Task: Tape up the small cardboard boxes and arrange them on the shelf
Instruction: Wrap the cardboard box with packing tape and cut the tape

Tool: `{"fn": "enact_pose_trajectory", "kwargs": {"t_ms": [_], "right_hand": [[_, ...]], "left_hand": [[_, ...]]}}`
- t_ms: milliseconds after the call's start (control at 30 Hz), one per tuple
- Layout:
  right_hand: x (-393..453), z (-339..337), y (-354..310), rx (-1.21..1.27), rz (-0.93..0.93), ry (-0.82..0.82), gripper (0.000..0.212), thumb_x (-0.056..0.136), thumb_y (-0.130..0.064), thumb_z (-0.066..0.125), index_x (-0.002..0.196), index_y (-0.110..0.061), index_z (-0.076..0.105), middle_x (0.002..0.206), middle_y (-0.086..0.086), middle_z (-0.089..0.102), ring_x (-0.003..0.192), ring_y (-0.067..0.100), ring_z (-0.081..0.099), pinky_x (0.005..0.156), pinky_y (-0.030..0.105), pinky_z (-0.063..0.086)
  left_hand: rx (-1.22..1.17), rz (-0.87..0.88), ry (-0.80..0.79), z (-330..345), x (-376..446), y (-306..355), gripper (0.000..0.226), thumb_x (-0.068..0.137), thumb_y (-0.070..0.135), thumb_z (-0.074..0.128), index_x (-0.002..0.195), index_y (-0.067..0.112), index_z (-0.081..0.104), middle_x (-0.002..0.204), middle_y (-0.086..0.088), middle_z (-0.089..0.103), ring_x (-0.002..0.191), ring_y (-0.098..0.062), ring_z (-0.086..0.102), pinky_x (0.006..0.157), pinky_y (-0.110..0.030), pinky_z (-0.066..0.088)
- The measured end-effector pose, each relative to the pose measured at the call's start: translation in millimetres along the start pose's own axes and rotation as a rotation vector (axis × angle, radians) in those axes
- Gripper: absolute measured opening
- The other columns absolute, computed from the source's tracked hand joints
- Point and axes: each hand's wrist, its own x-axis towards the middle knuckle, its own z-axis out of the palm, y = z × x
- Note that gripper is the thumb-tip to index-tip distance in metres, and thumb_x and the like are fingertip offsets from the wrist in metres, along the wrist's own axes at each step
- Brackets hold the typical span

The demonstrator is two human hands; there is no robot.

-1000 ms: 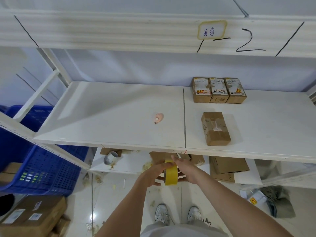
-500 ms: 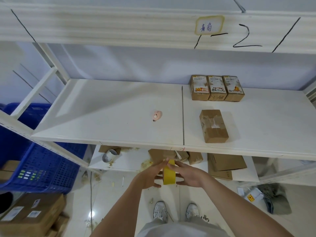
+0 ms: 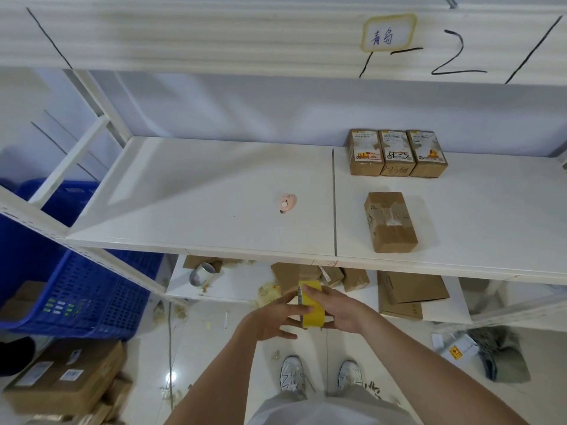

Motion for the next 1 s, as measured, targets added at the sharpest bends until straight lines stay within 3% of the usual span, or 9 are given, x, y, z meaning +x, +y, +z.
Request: {"fn": "enact_pose_trajectory", "kwargs": {"t_ms": [133, 300, 367, 467, 533, 633, 800, 1000], "right_hand": [[0, 4, -3, -0.107, 0.062, 0.016, 0.088, 0.071, -0.082, 0.062, 0.135, -0.024, 0.049, 0.122, 0.000, 0.069, 0.110, 0.019, 0.068, 0.102, 0.039, 0.054], [8, 14, 10, -0.179, 0.165, 0.064, 0.098, 0.067, -0.095, 0.049, 0.127, -0.018, 0.061, 0.117, 0.009, 0.071, 0.106, 0.027, 0.068, 0.096, 0.043, 0.057], [9, 16, 7, -0.156, 0.174, 0.063, 0.099, 0.068, -0.094, 0.046, 0.128, -0.017, 0.060, 0.117, 0.013, 0.070, 0.103, 0.029, 0.069, 0.095, 0.044, 0.058], [7, 14, -2, -0.119, 0.165, 0.016, 0.096, 0.072, -0.090, 0.047, 0.136, -0.019, 0.054, 0.116, 0.018, 0.071, 0.093, 0.031, 0.071, 0.084, 0.043, 0.062], [4, 13, -4, -0.103, 0.149, -0.032, 0.088, 0.076, -0.086, 0.051, 0.136, -0.022, 0.049, 0.112, 0.017, 0.072, 0.088, 0.029, 0.073, 0.079, 0.042, 0.062], [1, 13, -1, -0.064, 0.136, -0.102, 0.075, 0.081, -0.075, 0.061, 0.131, -0.020, 0.051, 0.115, 0.021, 0.070, 0.088, 0.031, 0.074, 0.088, 0.044, 0.061], [4, 6, 6, -0.030, 0.102, -0.094, 0.063, 0.088, -0.062, 0.067, 0.132, -0.017, 0.055, 0.112, 0.020, 0.070, 0.084, 0.031, 0.072, 0.096, 0.047, 0.057], [7, -5, 18, 0.058, 0.117, -0.057, 0.064, 0.081, -0.063, 0.072, 0.130, -0.025, 0.055, 0.116, 0.025, 0.071, 0.089, 0.037, 0.070, 0.096, 0.047, 0.056]], "left_hand": [[0.049, -0.068, -0.059, -6, -1, 2, 0.069, 0.079, 0.054, 0.079, 0.139, 0.034, 0.052, 0.128, -0.003, 0.069, 0.114, -0.026, 0.068, 0.105, -0.048, 0.047], [0.096, -0.156, -0.071, -10, -2, -6, 0.074, 0.075, 0.060, 0.076, 0.135, 0.021, 0.058, 0.132, -0.010, 0.066, 0.114, -0.028, 0.069, 0.109, -0.048, 0.044], [0.129, -0.175, -0.070, -10, -3, 1, 0.079, 0.076, 0.062, 0.074, 0.141, 0.025, 0.049, 0.133, -0.012, 0.064, 0.113, -0.031, 0.070, 0.110, -0.049, 0.046], [0.219, -0.168, -0.053, -9, -5, 16, 0.080, 0.086, 0.061, 0.069, 0.148, 0.052, 0.020, 0.140, -0.014, 0.056, 0.118, -0.036, 0.064, 0.102, -0.048, 0.049], [0.216, -0.108, -0.011, -7, -4, 20, 0.081, 0.088, 0.052, 0.072, 0.150, 0.049, 0.020, 0.148, -0.011, 0.049, 0.129, -0.036, 0.054, 0.106, -0.051, 0.046], [0.167, -0.018, 0.038, -6, 0, 17, 0.069, 0.086, 0.039, 0.080, 0.141, 0.040, 0.039, 0.137, -0.005, 0.057, 0.124, -0.028, 0.059, 0.104, -0.055, 0.050], [0.083, -0.042, 0.002, -5, 2, 9, 0.073, 0.086, 0.045, 0.078, 0.145, 0.042, 0.035, 0.141, -0.004, 0.053, 0.126, -0.031, 0.057, 0.108, -0.053, 0.047], [0.044, -0.025, 0.065, -2, 8, 2, 0.067, 0.085, 0.053, 0.075, 0.141, 0.043, 0.041, 0.137, 0.001, 0.055, 0.124, -0.030, 0.057, 0.110, -0.051, 0.046]]}}
